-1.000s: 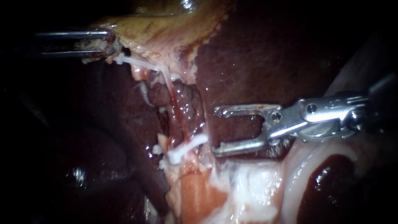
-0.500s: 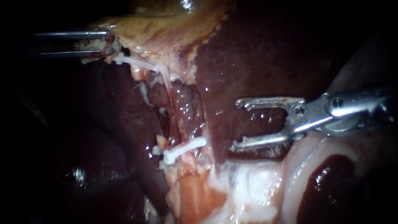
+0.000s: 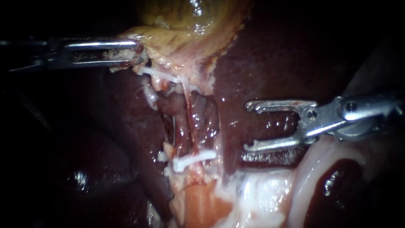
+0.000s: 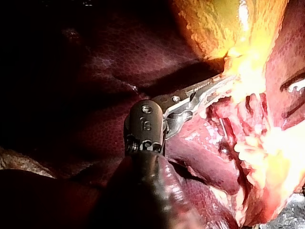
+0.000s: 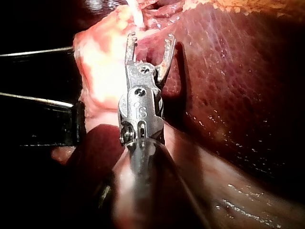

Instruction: Going back first clip right tube

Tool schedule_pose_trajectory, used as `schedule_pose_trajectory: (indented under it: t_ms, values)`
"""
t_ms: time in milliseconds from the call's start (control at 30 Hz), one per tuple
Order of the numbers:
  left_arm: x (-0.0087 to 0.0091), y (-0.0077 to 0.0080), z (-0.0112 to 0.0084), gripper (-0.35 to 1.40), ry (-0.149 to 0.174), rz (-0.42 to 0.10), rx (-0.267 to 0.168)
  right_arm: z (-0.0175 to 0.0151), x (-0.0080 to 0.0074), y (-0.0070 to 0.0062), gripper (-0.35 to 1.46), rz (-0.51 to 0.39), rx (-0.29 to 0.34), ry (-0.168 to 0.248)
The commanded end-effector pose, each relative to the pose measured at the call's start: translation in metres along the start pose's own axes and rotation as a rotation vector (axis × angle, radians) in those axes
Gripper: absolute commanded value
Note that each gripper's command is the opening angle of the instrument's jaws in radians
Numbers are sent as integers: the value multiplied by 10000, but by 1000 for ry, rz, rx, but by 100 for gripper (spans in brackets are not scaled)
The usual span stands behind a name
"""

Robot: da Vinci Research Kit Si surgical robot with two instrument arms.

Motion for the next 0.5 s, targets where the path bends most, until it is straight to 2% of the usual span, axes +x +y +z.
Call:
schedule_pose_trajectory:
  t_ms: [33, 400, 500]
  values:
    - [-1, 0, 2, -35, -3, 1, 2, 0, 0, 0, 50, 0, 0, 0]
    - [-4, 0, 8, -35, -3, 3, 2, -1, 0, -1, 50, 0, 0, 0]
    - [-4, 0, 6, -35, -3, 3, 1, 2, 0, -1, 50, 0, 19, 1]
